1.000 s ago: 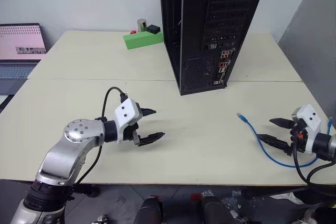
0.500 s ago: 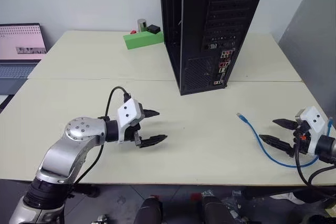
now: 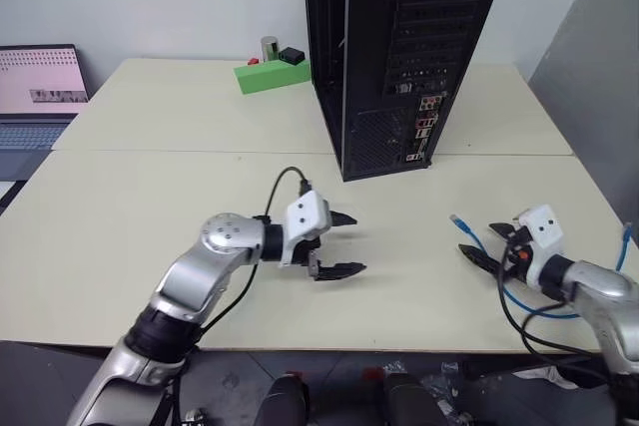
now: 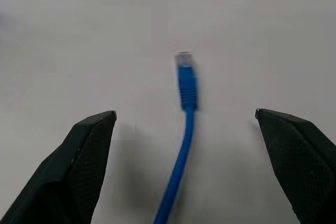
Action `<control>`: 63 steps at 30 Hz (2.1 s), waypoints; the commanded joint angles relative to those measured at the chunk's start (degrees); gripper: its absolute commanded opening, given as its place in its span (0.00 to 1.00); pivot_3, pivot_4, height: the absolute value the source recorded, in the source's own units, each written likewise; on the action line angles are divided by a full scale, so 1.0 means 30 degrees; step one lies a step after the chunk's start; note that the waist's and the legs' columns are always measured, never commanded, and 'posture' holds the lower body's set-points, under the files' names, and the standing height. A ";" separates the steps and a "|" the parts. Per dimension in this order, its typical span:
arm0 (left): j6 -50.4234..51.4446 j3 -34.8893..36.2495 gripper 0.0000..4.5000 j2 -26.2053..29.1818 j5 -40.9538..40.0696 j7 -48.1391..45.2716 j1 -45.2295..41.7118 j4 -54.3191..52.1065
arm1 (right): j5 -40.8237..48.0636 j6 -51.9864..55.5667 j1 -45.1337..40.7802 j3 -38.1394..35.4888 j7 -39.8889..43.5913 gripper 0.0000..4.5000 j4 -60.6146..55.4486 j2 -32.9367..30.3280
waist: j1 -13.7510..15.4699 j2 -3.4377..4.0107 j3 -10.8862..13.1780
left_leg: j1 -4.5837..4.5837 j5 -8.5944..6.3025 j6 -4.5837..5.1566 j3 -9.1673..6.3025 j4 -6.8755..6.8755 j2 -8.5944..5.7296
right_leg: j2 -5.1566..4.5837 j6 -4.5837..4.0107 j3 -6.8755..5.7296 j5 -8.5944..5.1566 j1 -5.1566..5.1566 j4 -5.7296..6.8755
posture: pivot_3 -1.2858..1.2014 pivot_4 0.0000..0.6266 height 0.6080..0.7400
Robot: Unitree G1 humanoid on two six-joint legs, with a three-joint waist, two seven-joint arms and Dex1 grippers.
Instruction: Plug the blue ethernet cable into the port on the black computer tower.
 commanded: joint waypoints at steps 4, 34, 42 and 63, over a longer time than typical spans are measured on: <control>-0.0981 -0.0141 1.00 -0.0245 0.0323 -0.0713 -0.0413 0.0348 | -0.0730 -0.1280 -0.0731 0.0111 -0.0053 1.00 0.1433 0.0299 | 0.0004 -0.0001 0.0000 | -0.0004 0.0000 0.0000 0.0001 -0.0006 0.0002 | -0.0002 -0.0003 -0.0003 -0.0001 0.0000 -0.0001 | 0.52 0.24 1.00; -0.2858 -0.0504 1.00 -0.0343 0.1383 -0.2828 -0.1335 0.3277 | 0.1072 0.2160 -0.1533 0.3905 0.3601 0.00 -0.7218 -0.0554 | 0.0021 0.0001 0.0000 | -0.0007 0.0000 0.0000 -0.0019 0.0005 0.0000 | -0.0001 0.0000 -0.0020 0.0000 0.0006 0.0004 | 0.52 0.24 1.00; -0.4183 -0.0728 1.00 -0.0706 0.2259 -0.3280 -0.1811 0.4454 | 0.0503 0.2478 -0.1991 0.5299 0.3941 0.00 -0.8168 -0.1029 | 0.0018 -0.0001 0.0000 | -0.0010 0.0000 0.0001 -0.0027 0.0005 -0.0001 | -0.0002 0.0000 -0.0030 0.0000 0.0004 0.0002 | 0.52 0.24 1.00; -0.3955 -0.0570 0.36 -0.1596 0.2221 -0.3458 -0.2135 0.4720 | 0.0297 0.2512 -0.2563 0.6433 0.3792 0.00 -0.8483 -0.0744 | 0.0005 -0.0002 0.0001 | -0.0010 0.0000 0.0001 -0.0031 0.0006 0.0000 | -0.0001 0.0000 -0.0033 0.0000 0.0002 0.0005 | 0.52 0.24 1.00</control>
